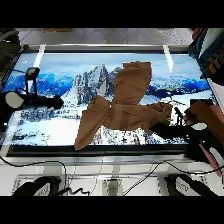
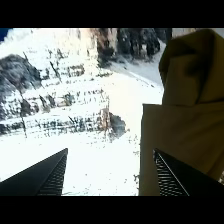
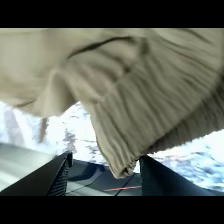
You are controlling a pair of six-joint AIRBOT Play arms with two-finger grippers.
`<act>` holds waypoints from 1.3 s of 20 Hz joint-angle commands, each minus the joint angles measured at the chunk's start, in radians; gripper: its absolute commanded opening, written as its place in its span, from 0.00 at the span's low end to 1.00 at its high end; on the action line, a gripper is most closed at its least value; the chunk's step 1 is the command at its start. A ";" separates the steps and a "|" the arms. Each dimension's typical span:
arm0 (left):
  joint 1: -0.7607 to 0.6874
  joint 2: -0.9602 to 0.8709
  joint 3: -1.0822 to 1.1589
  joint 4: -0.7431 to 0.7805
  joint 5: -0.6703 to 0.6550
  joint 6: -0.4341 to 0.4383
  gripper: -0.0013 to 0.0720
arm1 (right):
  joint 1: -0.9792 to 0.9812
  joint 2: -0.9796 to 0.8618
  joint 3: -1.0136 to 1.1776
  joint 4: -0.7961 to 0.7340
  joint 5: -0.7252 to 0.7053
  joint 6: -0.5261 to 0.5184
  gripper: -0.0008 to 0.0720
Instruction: Fold the clothes and pants, and hang the long-sleeved shirts on hangers.
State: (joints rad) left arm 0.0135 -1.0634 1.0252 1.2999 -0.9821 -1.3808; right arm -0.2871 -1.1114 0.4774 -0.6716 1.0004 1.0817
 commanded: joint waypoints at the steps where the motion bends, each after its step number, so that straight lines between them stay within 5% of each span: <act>1: 0.001 -0.025 -0.081 -0.061 -0.031 -0.009 0.80 | 0.000 0.003 0.000 -0.150 -0.006 0.166 0.68; 8: 0.014 0.142 -0.308 -0.092 -0.041 -0.023 0.80 | 0.000 0.005 0.000 -0.438 0.061 0.250 0.66; 10: 0.026 0.240 -0.366 -0.105 -0.045 -0.028 0.80 | 0.000 0.005 0.000 -0.496 0.061 0.253 0.52; 13: 0.034 0.384 -0.418 -0.105 -0.051 -0.056 0.80 | 0.000 0.005 0.000 -0.488 0.027 0.266 0.36; 18: 0.034 0.489 -0.426 -0.105 -0.060 -0.082 0.80 | 0.000 0.005 0.000 -0.404 -0.055 0.313 0.36; 23: 0.034 0.463 -0.464 -0.105 -0.069 -0.083 0.80 | 0.001 0.005 0.000 0.032 0.075 -0.038 0.36; 25: 0.034 0.442 -0.500 -0.105 -0.070 -0.082 0.80 | 0.001 0.005 0.000 0.065 0.090 -0.077 0.37; 26: 0.034 0.430 -0.520 -0.105 -0.070 -0.082 0.80 | 0.001 0.003 0.000 0.053 0.079 -0.074 0.51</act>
State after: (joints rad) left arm 0.0463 -0.6128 0.5468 1.1957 -1.0481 -1.4628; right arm -0.2867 -1.1076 0.4767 -0.7414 1.0431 1.1076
